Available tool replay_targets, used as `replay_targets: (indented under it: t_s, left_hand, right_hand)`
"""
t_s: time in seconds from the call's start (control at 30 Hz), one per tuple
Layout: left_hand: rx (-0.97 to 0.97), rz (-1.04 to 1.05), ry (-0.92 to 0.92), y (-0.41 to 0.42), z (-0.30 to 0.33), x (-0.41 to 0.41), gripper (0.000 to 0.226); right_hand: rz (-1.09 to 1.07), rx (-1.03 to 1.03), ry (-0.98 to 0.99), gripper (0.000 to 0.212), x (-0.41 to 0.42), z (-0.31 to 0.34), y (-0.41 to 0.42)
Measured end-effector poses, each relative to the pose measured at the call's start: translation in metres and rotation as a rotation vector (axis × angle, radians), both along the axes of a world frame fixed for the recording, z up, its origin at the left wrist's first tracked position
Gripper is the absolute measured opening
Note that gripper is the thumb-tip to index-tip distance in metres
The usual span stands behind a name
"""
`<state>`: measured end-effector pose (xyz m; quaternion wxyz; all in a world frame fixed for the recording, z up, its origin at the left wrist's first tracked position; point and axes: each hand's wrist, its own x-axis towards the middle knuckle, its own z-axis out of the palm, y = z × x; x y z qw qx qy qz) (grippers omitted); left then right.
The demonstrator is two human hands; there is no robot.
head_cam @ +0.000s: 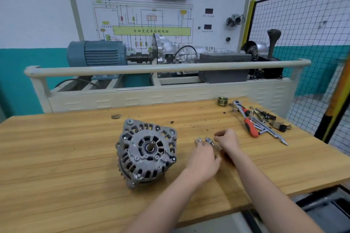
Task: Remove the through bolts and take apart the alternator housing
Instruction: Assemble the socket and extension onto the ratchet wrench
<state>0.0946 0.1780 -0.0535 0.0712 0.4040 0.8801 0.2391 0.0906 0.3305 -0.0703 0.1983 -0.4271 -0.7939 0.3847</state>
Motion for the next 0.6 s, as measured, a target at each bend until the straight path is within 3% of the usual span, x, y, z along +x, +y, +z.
replay_targets:
  t_s: [0.17,0.33,0.47,0.6]
  left_hand:
    - [-0.19,0.162,-0.108,0.033,-0.02,-0.021,0.084]
    - [-0.176,0.18,-0.126,0.036,-0.016,-0.031,0.038]
    - [-0.197,0.198,-0.13,0.029,-0.018,-0.037,0.037]
    - [-0.057,0.314,-0.243,0.018,-0.016,-0.035,0.037]
  right_hand:
    - [0.132,0.071,-0.123,0.036,-0.011,-0.014,0.003]
    - [0.204,0.146,-0.204,0.04,-0.025,-0.02,0.001]
    - [0.194,0.216,-0.225,0.031,-0.026,-0.025,0.002]
    - [0.158,0.212,-0.196,0.032,-0.029,-0.023,0.004]
